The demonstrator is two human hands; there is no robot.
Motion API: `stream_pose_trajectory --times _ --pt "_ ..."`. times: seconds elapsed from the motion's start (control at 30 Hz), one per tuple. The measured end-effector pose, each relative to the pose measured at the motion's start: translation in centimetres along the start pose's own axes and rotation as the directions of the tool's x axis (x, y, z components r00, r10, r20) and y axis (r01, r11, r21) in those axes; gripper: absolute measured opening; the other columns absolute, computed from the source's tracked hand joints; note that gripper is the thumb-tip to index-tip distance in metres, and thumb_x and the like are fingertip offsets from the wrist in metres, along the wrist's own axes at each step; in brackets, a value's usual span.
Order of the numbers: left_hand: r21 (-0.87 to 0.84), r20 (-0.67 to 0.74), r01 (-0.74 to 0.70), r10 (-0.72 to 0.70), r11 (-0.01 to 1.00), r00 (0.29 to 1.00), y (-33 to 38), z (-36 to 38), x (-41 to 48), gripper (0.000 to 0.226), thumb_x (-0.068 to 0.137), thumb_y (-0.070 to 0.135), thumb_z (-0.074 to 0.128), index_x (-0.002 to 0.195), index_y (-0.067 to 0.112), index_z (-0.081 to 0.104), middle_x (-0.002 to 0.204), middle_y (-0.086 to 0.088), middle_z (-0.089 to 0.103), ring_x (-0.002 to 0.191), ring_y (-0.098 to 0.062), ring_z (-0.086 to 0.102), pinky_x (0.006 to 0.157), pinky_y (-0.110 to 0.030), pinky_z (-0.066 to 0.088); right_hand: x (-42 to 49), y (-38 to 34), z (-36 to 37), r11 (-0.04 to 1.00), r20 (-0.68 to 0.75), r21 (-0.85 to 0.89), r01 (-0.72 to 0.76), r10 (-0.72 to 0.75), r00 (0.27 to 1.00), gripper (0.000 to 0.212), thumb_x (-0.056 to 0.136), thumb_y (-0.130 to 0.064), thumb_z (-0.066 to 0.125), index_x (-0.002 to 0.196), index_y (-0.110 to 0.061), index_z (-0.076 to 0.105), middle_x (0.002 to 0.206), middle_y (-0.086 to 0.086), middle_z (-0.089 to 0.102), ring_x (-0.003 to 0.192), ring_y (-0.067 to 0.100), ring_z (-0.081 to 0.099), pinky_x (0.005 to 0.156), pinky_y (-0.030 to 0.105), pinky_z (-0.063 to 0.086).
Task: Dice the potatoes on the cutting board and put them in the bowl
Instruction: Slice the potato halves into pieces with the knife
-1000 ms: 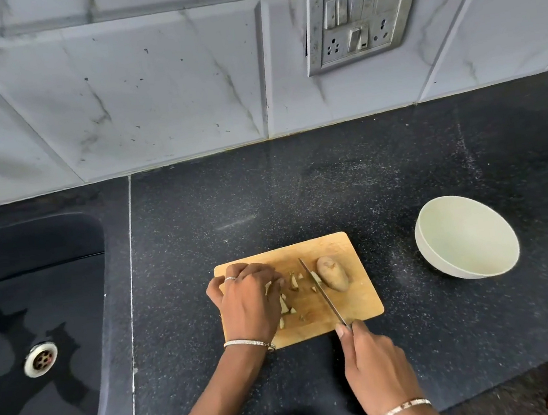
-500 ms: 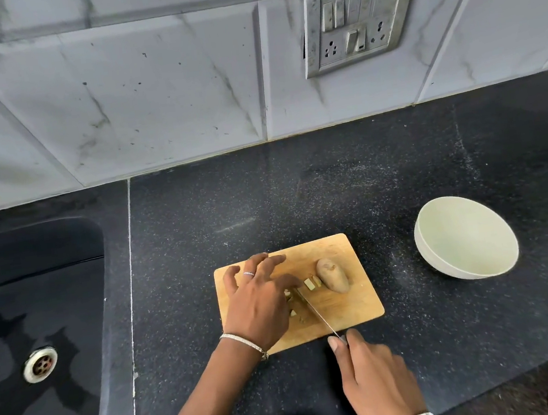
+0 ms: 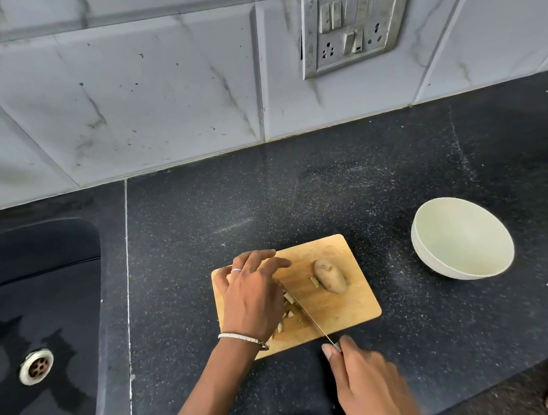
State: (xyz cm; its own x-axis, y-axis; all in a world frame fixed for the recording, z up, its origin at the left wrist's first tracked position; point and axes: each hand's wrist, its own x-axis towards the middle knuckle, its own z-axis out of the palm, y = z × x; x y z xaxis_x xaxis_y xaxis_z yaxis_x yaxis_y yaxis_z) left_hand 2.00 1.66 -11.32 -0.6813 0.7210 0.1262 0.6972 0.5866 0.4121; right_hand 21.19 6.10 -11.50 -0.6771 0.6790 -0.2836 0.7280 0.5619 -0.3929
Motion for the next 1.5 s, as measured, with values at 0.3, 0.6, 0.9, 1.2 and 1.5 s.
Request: stream_pose_trajectory --times 0.3,0.6,0.9,1.2,1.5 --pt "-0.045 0.029 0.066 -0.065 0.997 0.997 2.6 1.7 0.3 0.018 0.081 0.035 0.06 0.098 0.039 0.065 0.099 0.018 0.065 0.105 -0.012 0.051 0.091 -0.037 0.02 -0.4 1.8 -1.8 0.992 -0.043 -0.032 -0.119 0.117 0.992 0.057 0.081 -0.064 -0.007 0.09 -0.028 0.036 0.087 -0.002 0.065 0.088 0.021 0.065 0.062 0.033 0.038" --pt "0.033 0.081 0.058 -0.06 0.998 0.995 3.7 3.3 0.9 0.023 0.081 0.055 0.061 0.096 0.038 0.068 0.097 0.019 0.064 0.103 -0.011 0.047 0.095 -0.04 0.023 -1.3 3.2 -1.6 0.983 -0.011 0.067 -0.173 0.174 0.985 0.074 0.069 -0.07 -0.009 0.092 -0.023 0.042 0.093 -0.005 0.069 0.094 0.017 0.064 0.07 0.031 0.043" --pt "0.034 0.066 0.079 -0.081 0.996 0.995 1.9 2.8 0.4 0.025 0.078 0.06 0.063 0.094 0.041 0.068 0.096 0.022 0.061 0.103 -0.008 0.044 0.091 -0.037 0.017 -0.8 2.7 -1.3 0.982 -0.021 0.136 -0.131 0.135 0.991 0.043 0.097 -0.057 0.021 0.088 -0.022 0.044 0.088 -0.003 0.067 0.085 0.015 0.064 0.072 0.032 0.047" --pt "0.022 0.082 0.065 -0.066 0.998 0.994 2.7 2.8 0.5 0.024 0.08 0.056 0.063 0.099 0.043 0.068 0.1 0.022 0.063 0.105 -0.009 0.045 0.093 -0.037 0.017 -0.3 2.1 -1.3 0.983 -0.004 0.078 -0.168 0.169 0.986 0.035 0.098 -0.055 0.018 0.087 -0.027 0.037 0.081 -0.003 0.058 0.09 0.021 0.064 0.066 0.034 0.04" --pt "0.023 0.083 0.086 -0.087 0.996 0.993 2.5 2.9 0.5 0.016 0.083 0.05 0.063 0.096 0.045 0.07 0.096 0.024 0.065 0.103 -0.008 0.043 0.094 -0.038 0.016 0.1 2.6 -1.1 0.98 0.035 0.139 -0.143 0.14 0.99 0.043 0.097 -0.058 0.021 0.087 -0.023 0.044 0.092 -0.006 0.066 0.088 0.018 0.063 0.075 0.037 0.049"
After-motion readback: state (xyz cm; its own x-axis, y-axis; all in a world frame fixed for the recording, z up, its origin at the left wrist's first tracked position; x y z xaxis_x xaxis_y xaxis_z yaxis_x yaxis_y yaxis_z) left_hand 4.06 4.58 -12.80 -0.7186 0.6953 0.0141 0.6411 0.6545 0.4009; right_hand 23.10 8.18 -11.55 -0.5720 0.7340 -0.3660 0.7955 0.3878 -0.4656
